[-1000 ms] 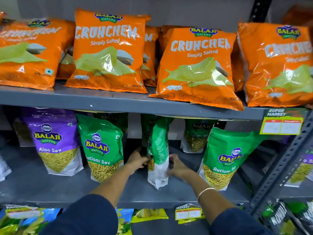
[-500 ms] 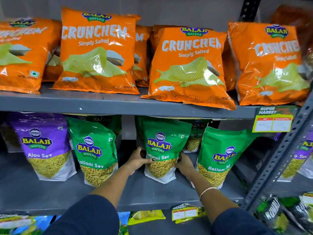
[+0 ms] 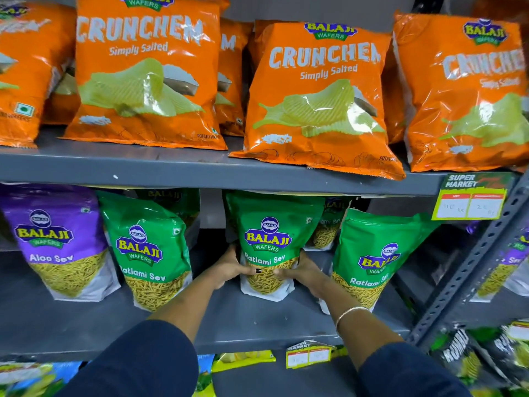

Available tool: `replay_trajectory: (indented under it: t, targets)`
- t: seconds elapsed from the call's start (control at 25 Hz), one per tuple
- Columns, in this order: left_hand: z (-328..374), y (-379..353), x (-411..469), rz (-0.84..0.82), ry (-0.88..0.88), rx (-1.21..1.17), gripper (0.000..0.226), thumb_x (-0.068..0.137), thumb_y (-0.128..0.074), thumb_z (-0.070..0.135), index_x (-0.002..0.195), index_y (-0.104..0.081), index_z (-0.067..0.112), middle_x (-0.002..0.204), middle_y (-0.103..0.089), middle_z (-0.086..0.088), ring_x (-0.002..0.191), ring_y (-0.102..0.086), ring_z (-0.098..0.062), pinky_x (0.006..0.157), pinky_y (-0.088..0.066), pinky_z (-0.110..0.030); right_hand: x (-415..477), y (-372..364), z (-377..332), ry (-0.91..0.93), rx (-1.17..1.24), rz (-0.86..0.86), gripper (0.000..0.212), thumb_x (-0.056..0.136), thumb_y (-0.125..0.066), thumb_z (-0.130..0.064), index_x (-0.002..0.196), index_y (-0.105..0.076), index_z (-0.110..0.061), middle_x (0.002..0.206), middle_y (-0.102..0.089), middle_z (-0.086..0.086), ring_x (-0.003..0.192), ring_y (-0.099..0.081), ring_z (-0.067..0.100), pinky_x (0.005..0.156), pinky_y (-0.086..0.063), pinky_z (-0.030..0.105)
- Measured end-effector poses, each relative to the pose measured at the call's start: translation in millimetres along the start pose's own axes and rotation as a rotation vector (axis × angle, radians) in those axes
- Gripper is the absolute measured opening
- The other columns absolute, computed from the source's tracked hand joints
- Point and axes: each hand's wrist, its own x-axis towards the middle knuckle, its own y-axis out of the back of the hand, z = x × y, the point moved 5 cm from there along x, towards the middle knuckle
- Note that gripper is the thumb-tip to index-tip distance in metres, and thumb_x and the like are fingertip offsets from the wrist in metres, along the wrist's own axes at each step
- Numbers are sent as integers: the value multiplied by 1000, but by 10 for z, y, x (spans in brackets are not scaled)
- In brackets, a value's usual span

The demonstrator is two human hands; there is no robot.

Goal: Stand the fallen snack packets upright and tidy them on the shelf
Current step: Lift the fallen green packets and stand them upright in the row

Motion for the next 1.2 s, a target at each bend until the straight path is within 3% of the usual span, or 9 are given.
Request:
replay_trajectory:
  t: [0.2,0.36,0.72,0.88,0.96,1.0,1.08,1.16,1.2]
  targets:
    - [-108,-6,-166,132,-18,-26,76,66,-80,-1,132,-42,4,134,-56,-17,123,-54,-29,103,-44,-37,-118,-42,33,21,20,47,70,75,-74,0,135,-37,-3,131,-56,10,118,-51,18,106,-36,27]
    - [-150,-120,-487,186,-88,15,74,60,-86,9,126,-51,9,125,-63,-10,110,-60,-21,81,-46,-23,-362,-10,77,33,-19,-29,65,76,-72,2,134,-42,-3,136,-56,19,126,-52,31,112,-37,45]
    - [-260,45,-718,275,-89,65,78,61,-85,10,130,-47,6,131,-60,-13,121,-55,-26,90,-45,-28,-446,-308,41,24,93,-89,68,68,-74,9,129,-44,4,133,-55,26,126,-51,37,109,-39,50]
    - [-252,65,-731,265,-69,44,78,65,-83,8,132,-44,6,134,-57,-14,124,-53,-26,100,-44,-34,-448,-304,5,44,-35,-49,70,73,-74,1,134,-39,-1,137,-53,19,121,-53,26,105,-42,36]
    - [-259,46,-738,243,-37,50,79,67,-81,7,135,-39,5,138,-52,-15,127,-48,-28,102,-43,-36,-421,-220,63,-74,-270,2,73,74,-78,-16,133,-38,2,125,-63,14,116,-59,23,103,-44,40]
    - [-284,59,-752,224,4,79,81,69,-80,9,137,-35,5,140,-47,-14,128,-45,-29,103,-42,-37,-431,-208,111,-194,-463,-57,68,77,-75,-25,129,-43,4,103,-73,14,100,-69,19,98,-48,42]
    - [-409,150,-814,142,147,199,71,75,-75,17,135,-37,8,133,-46,-12,120,-47,-28,94,-46,-38,-557,-300,269,-557,-740,-352,55,87,-61,-35,123,-49,5,79,-76,16,88,-74,19,96,-51,37]
    - [-606,382,-940,98,300,213,29,80,-71,21,102,-55,10,101,-58,-8,88,-57,-21,72,-49,-33,-737,-625,330,-798,-697,-651,35,96,-47,-31,101,-54,3,87,-70,20,118,-61,27,112,-35,40]
    - [-693,558,-1012,140,354,181,17,81,-69,21,82,-55,11,82,-58,-6,70,-57,-18,62,-49,-30,-739,-839,308,-794,-670,-723,32,98,-44,-29,86,-53,-1,73,-70,16,107,-68,24,112,-32,41]
